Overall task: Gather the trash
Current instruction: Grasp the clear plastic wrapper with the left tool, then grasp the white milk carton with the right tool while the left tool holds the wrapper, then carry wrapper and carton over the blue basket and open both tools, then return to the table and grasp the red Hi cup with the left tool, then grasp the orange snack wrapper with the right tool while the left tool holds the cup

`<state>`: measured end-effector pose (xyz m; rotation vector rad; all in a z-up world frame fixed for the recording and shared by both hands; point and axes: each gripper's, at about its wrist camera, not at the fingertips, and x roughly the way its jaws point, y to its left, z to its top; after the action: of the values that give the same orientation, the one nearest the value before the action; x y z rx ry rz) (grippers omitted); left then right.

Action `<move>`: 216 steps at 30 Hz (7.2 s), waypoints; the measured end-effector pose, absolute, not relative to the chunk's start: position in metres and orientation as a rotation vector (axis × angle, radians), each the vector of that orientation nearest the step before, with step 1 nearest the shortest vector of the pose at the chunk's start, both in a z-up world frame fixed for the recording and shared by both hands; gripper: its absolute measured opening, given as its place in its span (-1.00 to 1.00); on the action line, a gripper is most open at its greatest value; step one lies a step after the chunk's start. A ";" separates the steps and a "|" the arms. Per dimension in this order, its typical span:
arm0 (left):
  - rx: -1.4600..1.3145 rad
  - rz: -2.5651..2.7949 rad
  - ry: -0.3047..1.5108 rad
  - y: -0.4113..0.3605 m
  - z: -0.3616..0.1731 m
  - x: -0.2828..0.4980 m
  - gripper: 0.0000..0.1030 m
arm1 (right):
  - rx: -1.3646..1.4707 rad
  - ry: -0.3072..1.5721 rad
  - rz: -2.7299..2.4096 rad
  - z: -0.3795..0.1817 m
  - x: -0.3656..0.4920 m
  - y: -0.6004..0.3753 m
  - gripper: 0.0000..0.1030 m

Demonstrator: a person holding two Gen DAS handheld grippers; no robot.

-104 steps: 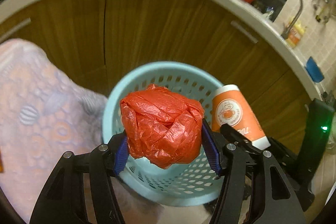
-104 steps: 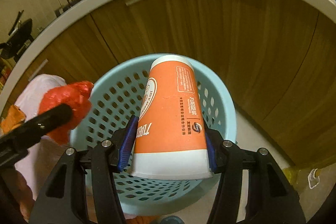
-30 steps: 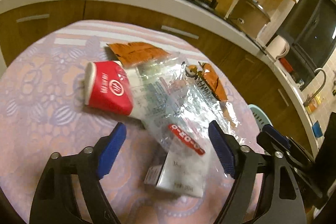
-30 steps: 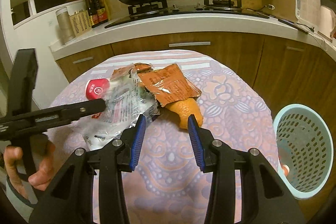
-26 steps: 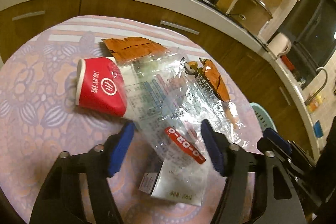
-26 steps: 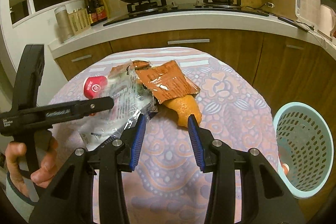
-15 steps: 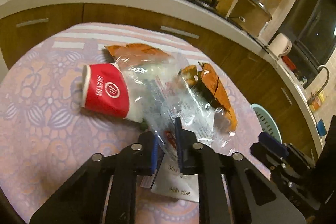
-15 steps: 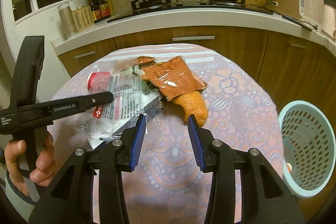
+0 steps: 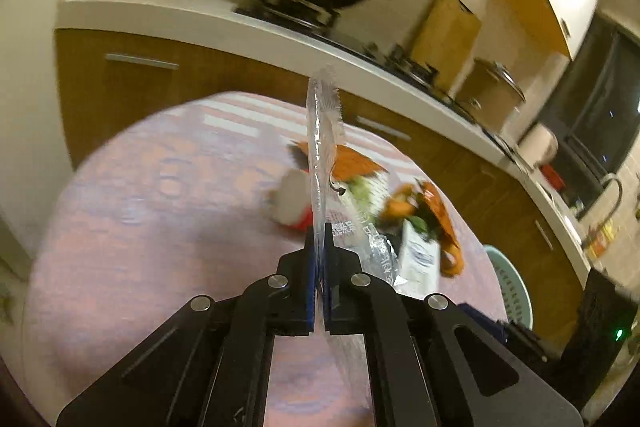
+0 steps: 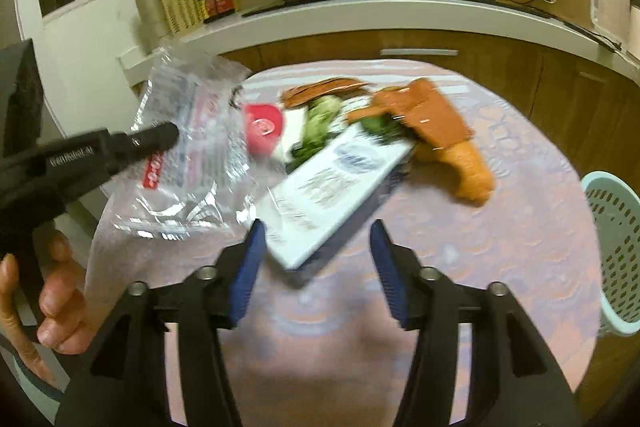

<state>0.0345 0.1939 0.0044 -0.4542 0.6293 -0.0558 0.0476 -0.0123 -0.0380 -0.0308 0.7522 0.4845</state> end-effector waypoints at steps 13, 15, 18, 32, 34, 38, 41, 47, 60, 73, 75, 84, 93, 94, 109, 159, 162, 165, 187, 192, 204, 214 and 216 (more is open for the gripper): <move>-0.463 -0.113 0.610 0.209 -0.002 0.026 -0.99 | -0.068 0.821 0.244 -0.057 0.059 -0.063 0.03; -0.462 -0.132 0.611 0.204 -0.003 0.027 -0.99 | -0.047 0.824 0.206 -0.055 0.062 -0.078 0.03; -0.455 -0.147 0.611 0.198 -0.003 0.029 -0.99 | -0.006 0.803 0.252 -0.046 0.061 -0.093 0.04; -0.432 -0.172 0.626 0.173 -0.009 0.037 -0.99 | -0.006 0.826 0.259 -0.053 0.094 -0.045 0.43; -0.430 -0.170 0.630 0.172 -0.010 0.037 -0.99 | -0.010 0.835 0.236 -0.058 0.100 -0.043 0.43; -0.424 -0.171 0.628 0.171 -0.009 0.037 -0.99 | -0.016 0.847 0.235 -0.061 0.106 -0.042 0.37; -0.418 -0.173 0.619 0.169 -0.005 0.033 -0.99 | -0.029 0.859 0.275 -0.060 0.103 -0.041 0.05; -0.405 -0.176 0.598 0.163 0.006 0.021 -0.99 | -0.073 0.820 0.377 -0.044 0.068 -0.041 0.02; -0.421 -0.302 0.548 0.093 0.025 0.023 -0.99 | -0.013 0.653 0.239 0.015 0.034 -0.131 0.02; -0.266 -0.467 0.612 -0.075 0.037 0.098 -0.99 | 0.044 0.602 0.025 0.023 0.056 -0.274 0.02; -0.236 -0.486 0.640 -0.099 0.033 0.110 -0.99 | 0.075 0.623 -0.005 0.012 0.064 -0.300 0.02; -0.155 -0.566 0.790 -0.193 -0.006 0.163 -0.99 | 0.181 0.766 -0.099 -0.055 0.099 -0.368 0.02; -0.101 -0.537 0.929 -0.234 -0.060 0.197 -0.99 | 0.249 0.860 -0.144 -0.098 0.122 -0.402 0.04; -0.096 -0.540 0.937 -0.237 -0.062 0.198 -0.97 | 0.256 0.869 -0.145 -0.101 0.124 -0.404 0.05; -0.019 -0.524 0.853 -0.238 -0.043 0.179 0.02 | 0.299 0.815 -0.152 -0.085 0.112 -0.419 0.09; -0.394 -0.065 0.811 0.142 -0.026 0.104 0.18 | -0.040 0.668 0.359 -0.044 0.120 -0.117 -0.35; -0.455 -0.127 0.832 0.132 -0.029 0.091 0.19 | -0.041 0.668 0.362 -0.044 0.120 -0.116 -0.35; -0.474 -0.200 0.849 0.118 -0.027 0.076 0.20 | -0.035 0.672 0.362 -0.045 0.121 -0.116 -0.35; -0.131 -0.056 0.862 0.119 -0.046 0.097 0.33 | -0.046 0.671 0.421 -0.020 0.136 -0.108 -0.07; -0.142 -0.031 0.811 0.119 -0.042 0.090 0.30 | -0.106 0.663 0.439 -0.014 0.147 -0.088 0.00; -0.251 -0.034 0.665 0.136 -0.026 0.070 0.30 | -0.054 0.798 0.455 -0.032 0.228 -0.067 0.28; -0.264 -0.053 0.647 0.137 -0.026 0.070 0.30 | -0.090 0.745 0.462 -0.040 0.216 -0.056 -0.48; -0.265 -0.053 0.645 0.138 -0.026 0.069 0.30 | -0.089 0.728 0.475 -0.036 0.211 -0.056 -0.68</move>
<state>0.0687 0.1382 -0.0259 -0.2647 0.6450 -0.0526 0.2114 -0.0558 -0.0356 -0.0888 0.7282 0.4753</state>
